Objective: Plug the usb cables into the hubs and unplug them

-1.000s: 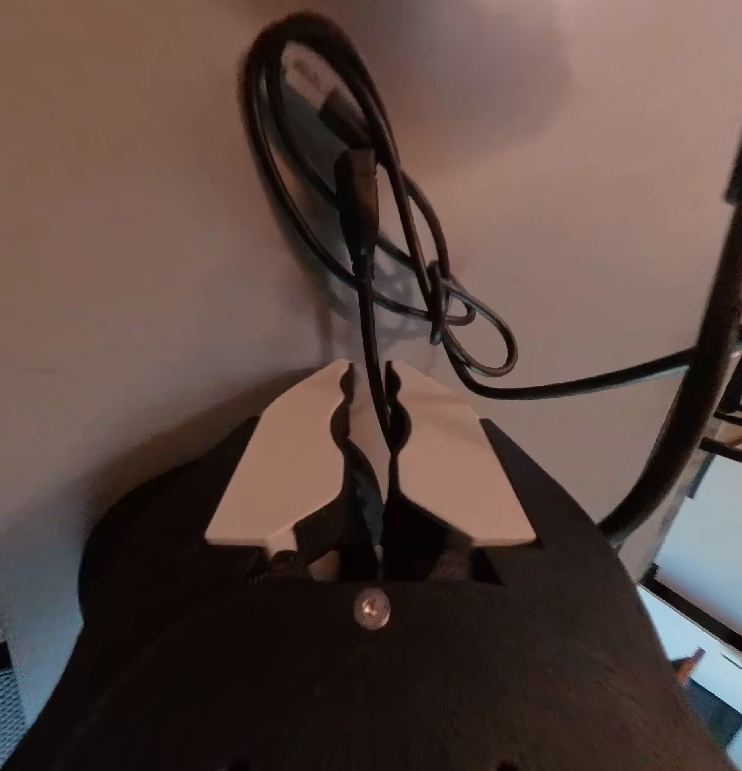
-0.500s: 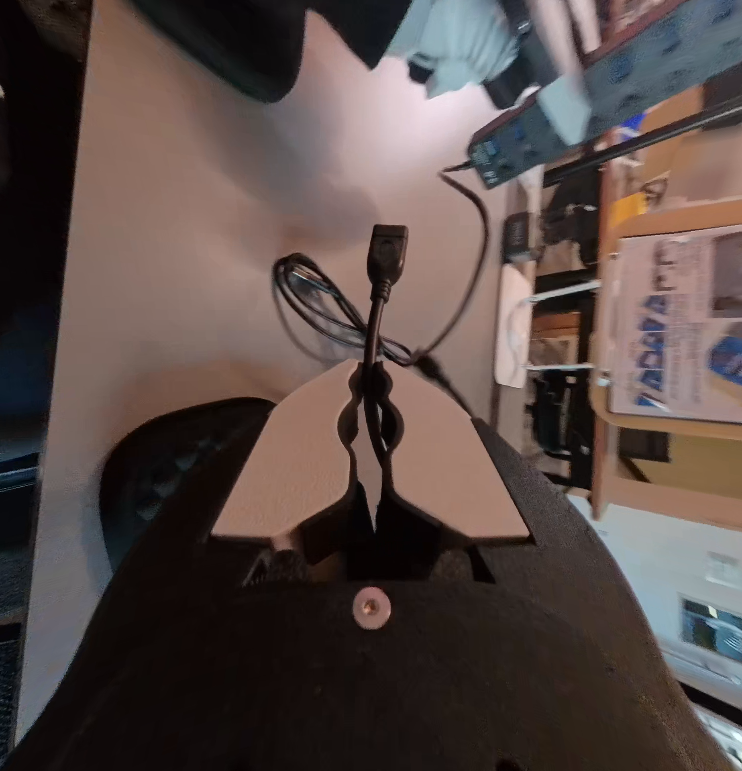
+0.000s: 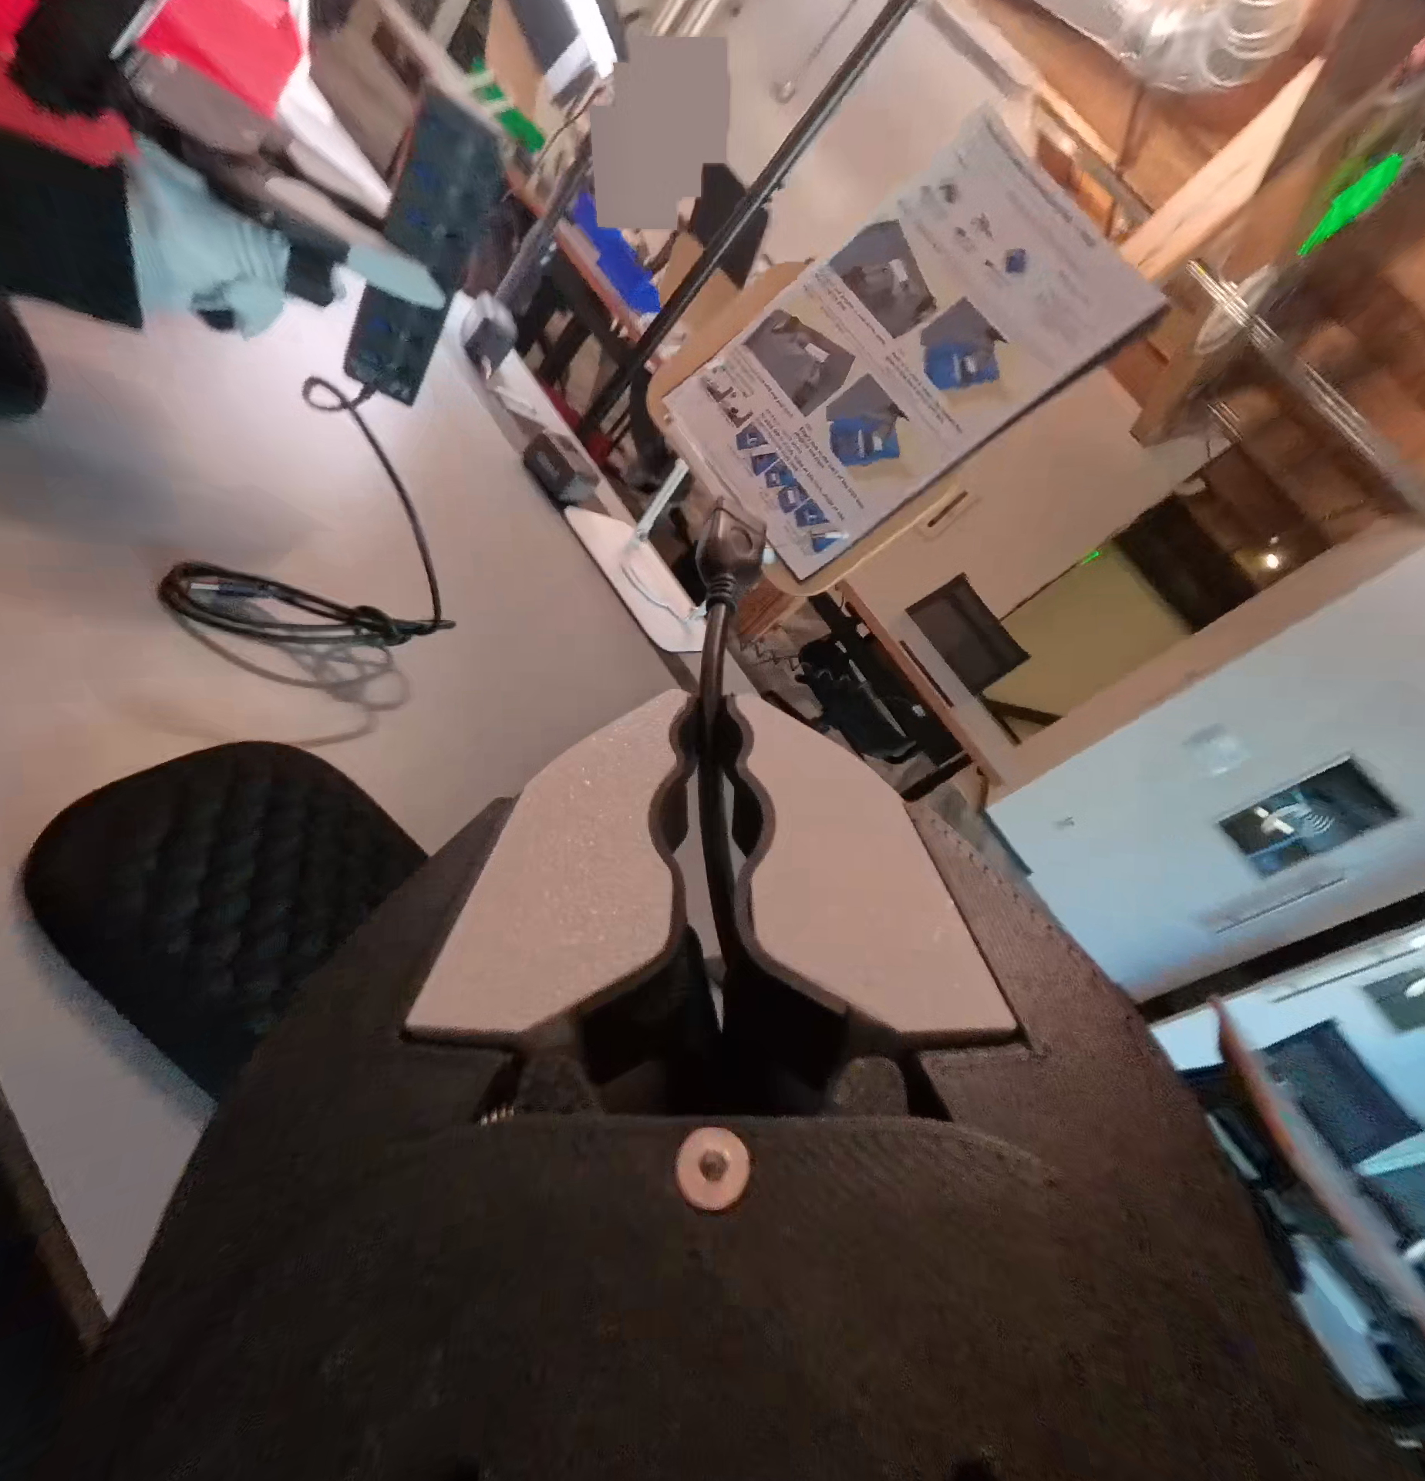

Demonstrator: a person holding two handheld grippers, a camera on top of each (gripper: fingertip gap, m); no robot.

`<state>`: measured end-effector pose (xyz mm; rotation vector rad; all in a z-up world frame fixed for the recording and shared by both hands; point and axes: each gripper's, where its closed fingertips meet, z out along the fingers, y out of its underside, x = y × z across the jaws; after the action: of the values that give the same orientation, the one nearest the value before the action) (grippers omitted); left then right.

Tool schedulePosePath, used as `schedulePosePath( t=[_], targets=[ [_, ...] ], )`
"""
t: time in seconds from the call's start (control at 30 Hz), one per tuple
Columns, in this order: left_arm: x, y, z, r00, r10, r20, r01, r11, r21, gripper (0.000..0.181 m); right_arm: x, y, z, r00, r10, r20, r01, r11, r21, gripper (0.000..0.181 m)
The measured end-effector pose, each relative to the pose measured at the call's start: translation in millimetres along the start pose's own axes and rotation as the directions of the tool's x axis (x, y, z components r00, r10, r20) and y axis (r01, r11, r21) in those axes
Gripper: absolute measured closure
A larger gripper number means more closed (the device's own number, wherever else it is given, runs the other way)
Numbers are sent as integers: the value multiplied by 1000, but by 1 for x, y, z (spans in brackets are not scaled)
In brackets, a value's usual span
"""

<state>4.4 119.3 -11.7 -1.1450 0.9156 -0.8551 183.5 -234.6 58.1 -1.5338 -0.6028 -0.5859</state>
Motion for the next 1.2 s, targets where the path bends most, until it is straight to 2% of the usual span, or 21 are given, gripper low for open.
schedulePosePath(
  t=[0.13,0.27,0.4,0.47,0.53,0.6,0.67,0.8,0.9,1.0,1.03,1.1,1.2],
  targets=[
    [4,2,1,999,31,-6,-31,999,-11,156,31,51,-29,977,201,-68,-199,979,42,176],
    [6,5,2,999,53,-11,-53,998,-24,156,48,103,-50,938,309,-161,-310,950,14,176],
    [6,7,3,999,51,-13,-52,998,-30,156,49,124,-62,924,331,-191,-337,941,-1,176],
    [6,7,3,999,51,-13,-52,998,-29,156,40,148,-63,917,357,-177,-382,916,-128,177],
    [6,7,3,999,52,-13,-53,998,-32,156,29,188,-66,913,352,-207,-405,843,-354,176],
    [6,7,3,998,54,-13,-55,998,-31,156,17,228,-76,905,346,-246,-424,698,-577,176],
    [7,7,3,998,62,-12,-62,998,-30,156,4,251,-81,909,346,-233,-402,571,-716,176],
    [8,7,3,998,64,-20,-64,997,-31,156,-13,245,-59,896,418,-151,-382,550,-743,176],
    [12,8,4,997,69,-35,-71,997,-35,156,-45,252,-53,820,563,-106,-391,415,-822,175],
    [14,7,4,995,91,-42,-92,995,-35,156,-48,263,-48,780,600,-178,-434,313,-845,172],
    [15,7,4,994,99,-44,-100,994,-34,156,-46,265,-48,778,595,-201,-444,294,-847,162],
    [17,6,4,993,103,-54,-104,994,-30,156,-39,262,-47,787,576,-222,-459,307,-833,148],
    [19,7,5,993,99,-67,-102,994,-31,156,-17,246,-42,822,514,-245,-489,418,-765,140]
  ],
)
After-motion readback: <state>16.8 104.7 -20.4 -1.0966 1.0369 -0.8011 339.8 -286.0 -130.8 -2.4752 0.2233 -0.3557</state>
